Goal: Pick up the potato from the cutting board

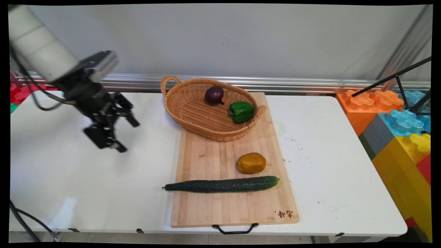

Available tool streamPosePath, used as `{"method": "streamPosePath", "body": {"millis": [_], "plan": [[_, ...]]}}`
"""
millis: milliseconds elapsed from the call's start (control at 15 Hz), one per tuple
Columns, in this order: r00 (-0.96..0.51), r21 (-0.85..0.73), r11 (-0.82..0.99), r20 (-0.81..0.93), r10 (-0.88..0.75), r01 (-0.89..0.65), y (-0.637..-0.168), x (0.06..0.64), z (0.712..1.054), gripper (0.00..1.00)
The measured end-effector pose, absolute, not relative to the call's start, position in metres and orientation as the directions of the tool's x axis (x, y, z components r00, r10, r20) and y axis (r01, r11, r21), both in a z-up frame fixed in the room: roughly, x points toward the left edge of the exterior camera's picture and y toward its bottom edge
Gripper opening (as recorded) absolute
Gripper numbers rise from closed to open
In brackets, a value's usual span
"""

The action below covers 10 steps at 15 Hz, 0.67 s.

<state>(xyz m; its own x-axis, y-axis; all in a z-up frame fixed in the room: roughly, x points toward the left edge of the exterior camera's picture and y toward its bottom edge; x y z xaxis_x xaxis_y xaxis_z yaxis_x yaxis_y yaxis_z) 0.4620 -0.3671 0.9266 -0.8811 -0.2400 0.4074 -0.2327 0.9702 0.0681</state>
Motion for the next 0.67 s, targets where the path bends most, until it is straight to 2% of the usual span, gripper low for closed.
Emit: {"method": "streamPosePath", "body": {"millis": [200,667], "plan": [[-0.868,0.057,0.969,0.434,-0.241,-0.24,-0.373,0.429,0.92,1.0],[-0.821,0.062,0.951,0.491,-0.293,-0.302,-0.394,0.308,0.891,1.0]]}}
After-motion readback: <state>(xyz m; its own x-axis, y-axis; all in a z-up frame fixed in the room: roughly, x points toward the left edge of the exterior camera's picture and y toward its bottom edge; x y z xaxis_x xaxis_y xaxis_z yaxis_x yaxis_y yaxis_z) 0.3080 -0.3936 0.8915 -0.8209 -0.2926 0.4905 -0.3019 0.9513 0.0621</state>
